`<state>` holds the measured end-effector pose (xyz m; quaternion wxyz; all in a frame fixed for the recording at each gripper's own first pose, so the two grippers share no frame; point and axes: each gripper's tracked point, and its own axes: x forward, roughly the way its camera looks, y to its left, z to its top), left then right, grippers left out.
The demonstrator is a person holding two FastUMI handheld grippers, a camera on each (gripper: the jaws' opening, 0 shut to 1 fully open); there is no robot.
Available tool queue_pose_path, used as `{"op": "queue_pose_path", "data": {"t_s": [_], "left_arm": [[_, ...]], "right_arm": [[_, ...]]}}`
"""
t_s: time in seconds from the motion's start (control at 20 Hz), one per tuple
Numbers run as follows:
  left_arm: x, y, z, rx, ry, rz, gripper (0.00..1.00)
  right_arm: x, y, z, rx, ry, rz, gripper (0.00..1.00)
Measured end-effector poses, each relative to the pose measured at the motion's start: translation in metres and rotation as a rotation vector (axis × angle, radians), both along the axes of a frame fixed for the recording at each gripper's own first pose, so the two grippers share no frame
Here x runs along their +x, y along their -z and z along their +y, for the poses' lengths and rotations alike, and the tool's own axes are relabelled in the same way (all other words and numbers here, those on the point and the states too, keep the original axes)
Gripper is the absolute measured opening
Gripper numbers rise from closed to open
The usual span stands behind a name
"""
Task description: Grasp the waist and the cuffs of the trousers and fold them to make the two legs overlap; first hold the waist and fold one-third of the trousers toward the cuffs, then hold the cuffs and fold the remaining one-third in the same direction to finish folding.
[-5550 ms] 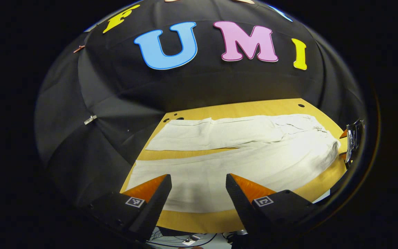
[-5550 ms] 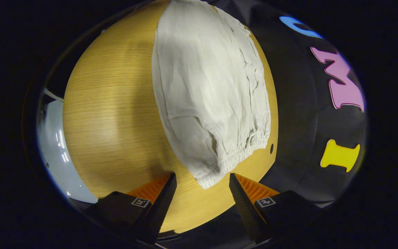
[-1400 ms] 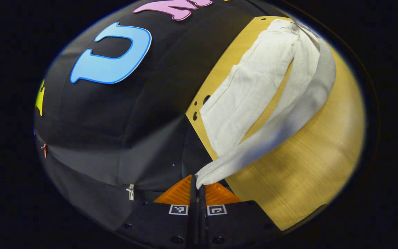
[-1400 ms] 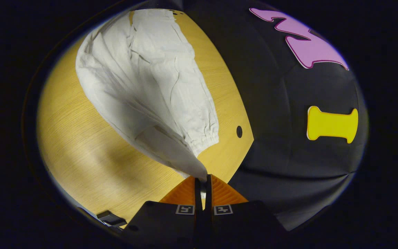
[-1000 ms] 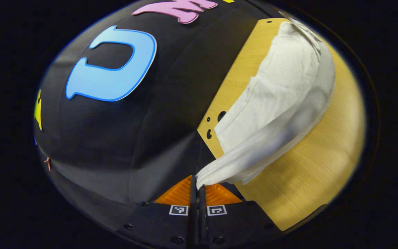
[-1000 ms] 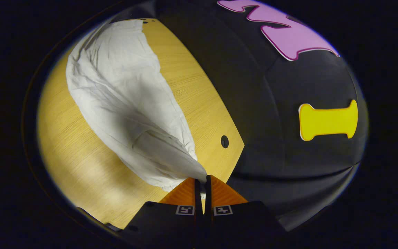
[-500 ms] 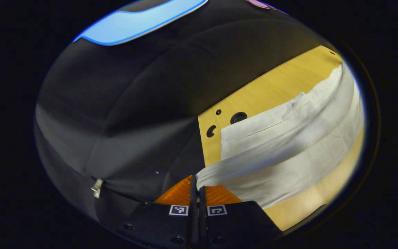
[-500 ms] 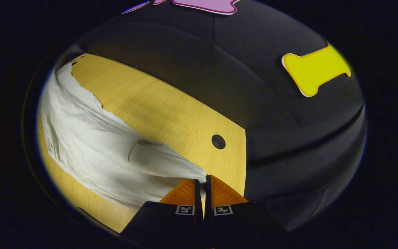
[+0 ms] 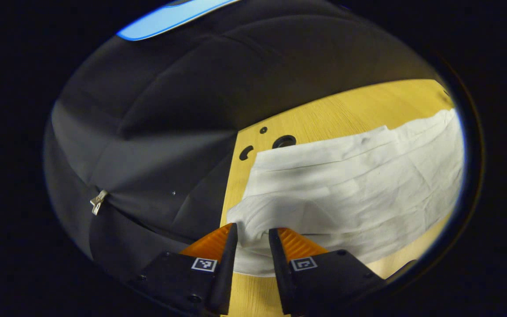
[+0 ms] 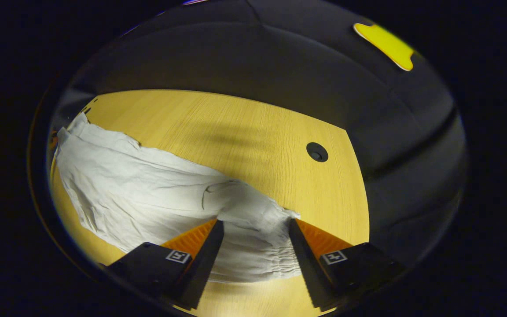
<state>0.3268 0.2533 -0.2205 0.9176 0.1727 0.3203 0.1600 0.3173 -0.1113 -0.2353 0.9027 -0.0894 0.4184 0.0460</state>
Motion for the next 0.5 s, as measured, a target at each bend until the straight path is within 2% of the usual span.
{"op": "queue_pose_path", "data": {"t_s": [0.05, 0.1, 0.2, 0.35, 0.5], "left_arm": [[-0.006, -0.003, 0.0, -0.024, -0.013, -0.014, 0.49], [-0.013, -0.006, 0.002, -0.039, -0.033, -0.03, 0.49], [-0.031, -0.018, 0.002, -0.093, -0.057, -0.067, 0.61], [-0.059, -0.04, 0.003, -0.151, -0.101, -0.136, 0.99], [-0.087, -0.056, 0.009, -0.156, -0.115, -0.205, 0.98]], "right_arm": [[-0.003, -0.005, 0.0, 0.036, 0.022, -0.019, 1.0], [-0.006, -0.009, -0.002, 0.067, 0.049, -0.039, 0.98], [-0.013, -0.018, -0.011, 0.098, 0.097, -0.083, 0.98], [-0.03, -0.027, -0.013, 0.219, 0.175, -0.096, 0.98], [-0.041, -0.03, -0.022, 0.323, 0.29, -0.109, 0.98]]}}
